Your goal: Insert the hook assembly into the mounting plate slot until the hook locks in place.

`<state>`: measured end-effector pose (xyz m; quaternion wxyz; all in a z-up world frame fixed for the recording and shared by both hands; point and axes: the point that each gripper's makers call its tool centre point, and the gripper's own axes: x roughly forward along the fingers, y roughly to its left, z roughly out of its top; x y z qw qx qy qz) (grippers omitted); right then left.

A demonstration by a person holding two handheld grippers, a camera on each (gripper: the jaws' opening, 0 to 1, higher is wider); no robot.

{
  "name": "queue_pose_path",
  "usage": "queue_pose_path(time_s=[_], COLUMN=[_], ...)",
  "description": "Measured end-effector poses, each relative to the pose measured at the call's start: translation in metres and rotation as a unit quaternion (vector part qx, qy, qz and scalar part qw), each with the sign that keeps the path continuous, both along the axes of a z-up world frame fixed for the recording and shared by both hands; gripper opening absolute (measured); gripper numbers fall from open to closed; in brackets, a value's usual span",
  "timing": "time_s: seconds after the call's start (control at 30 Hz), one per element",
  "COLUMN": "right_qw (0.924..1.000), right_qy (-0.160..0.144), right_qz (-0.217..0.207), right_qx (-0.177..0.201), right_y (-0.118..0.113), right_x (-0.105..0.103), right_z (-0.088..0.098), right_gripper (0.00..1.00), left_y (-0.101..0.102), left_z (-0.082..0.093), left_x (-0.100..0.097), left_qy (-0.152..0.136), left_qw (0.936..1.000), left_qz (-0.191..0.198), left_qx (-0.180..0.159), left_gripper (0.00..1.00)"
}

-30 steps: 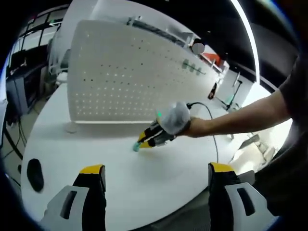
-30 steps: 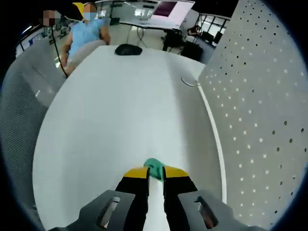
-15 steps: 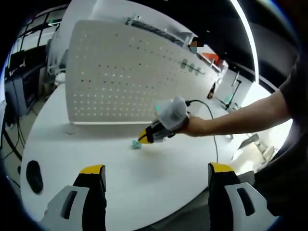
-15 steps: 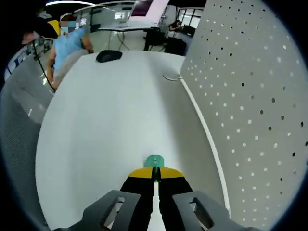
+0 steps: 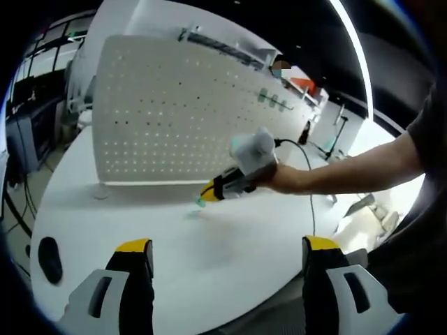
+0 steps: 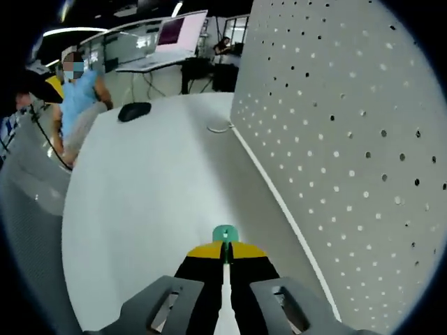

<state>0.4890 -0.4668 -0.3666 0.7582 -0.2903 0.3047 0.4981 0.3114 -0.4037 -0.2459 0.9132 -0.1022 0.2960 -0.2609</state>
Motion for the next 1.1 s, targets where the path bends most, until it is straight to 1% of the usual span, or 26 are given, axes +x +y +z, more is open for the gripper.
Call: queue_pose_path(time_s=[0.07, 0.17, 0.23, 0.4, 0.5, 0.6, 0.63, 0.83, 0.97, 1.03, 1.07, 1.1], right_qw=[0.9997, 0.9998, 0.9996, 0.9977, 0.9959, 0.995, 0.9942, 0.9898, 0.9876, 0.9862, 0.9856, 0.9827], right_qy=[0.009, -0.005, -0.011, -0.024, -0.03, -0.04, -0.041, -0.029, -0.028, -0.038, -0.037, -0.031], right_qz=[-0.017, -0.015, -0.018, -0.038, -0.044, -0.044, -0.046, -0.069, -0.075, -0.076, -0.078, -0.085], right_qx=[0.017, 0.014, 0.02, 0.052, 0.072, 0.08, 0.089, 0.121, 0.135, 0.142, 0.146, 0.161], right_y=[0.0, -0.005, -0.006, -0.009, -0.009, -0.011, -0.011, -0.016, -0.019, -0.02, -0.02, -0.019], right_x=[0.0, 0.0, 0.0, 0.001, -0.005, -0.01, -0.011, -0.022, -0.033, -0.037, -0.04, -0.044], right_z=[0.008, 0.019, 0.027, 0.054, 0.072, 0.084, 0.09, 0.106, 0.117, 0.124, 0.126, 0.131], right_gripper=[0.0, 0.0, 0.0, 0.0, 0.0, 0.0, 0.0, 0.0, 0.0, 0.0, 0.0, 0.0], left_y=[-0.001, -0.002, -0.002, -0.005, -0.006, -0.005, -0.004, -0.003, -0.004, -0.005, -0.006, -0.007], left_z=[0.001, 0.003, 0.006, 0.011, 0.012, 0.016, 0.017, 0.024, 0.027, 0.028, 0.028, 0.028], left_x=[-0.001, -0.001, -0.001, -0.001, -0.001, -0.001, 0.0, 0.002, 0.002, 0.003, 0.003, 0.003], left_qy=[-0.002, -0.008, -0.01, -0.019, -0.021, -0.026, -0.028, -0.038, -0.043, -0.043, -0.044, -0.044], left_qw=[1.0, 0.9999, 0.9999, 0.9997, 0.9996, 0.9995, 0.9995, 0.9991, 0.9988, 0.9988, 0.9988, 0.9987], left_qz=[-0.002, -0.006, -0.006, -0.013, -0.015, -0.014, -0.013, -0.013, -0.015, -0.016, -0.016, -0.017], left_qx=[0.002, 0.006, 0.003, 0.006, 0.009, 0.01, 0.011, 0.016, 0.017, 0.016, 0.016, 0.016], left_gripper=[0.89, 0.88, 0.89, 0.88, 0.88, 0.88, 0.88, 0.88, 0.88, 0.88, 0.88, 0.88])
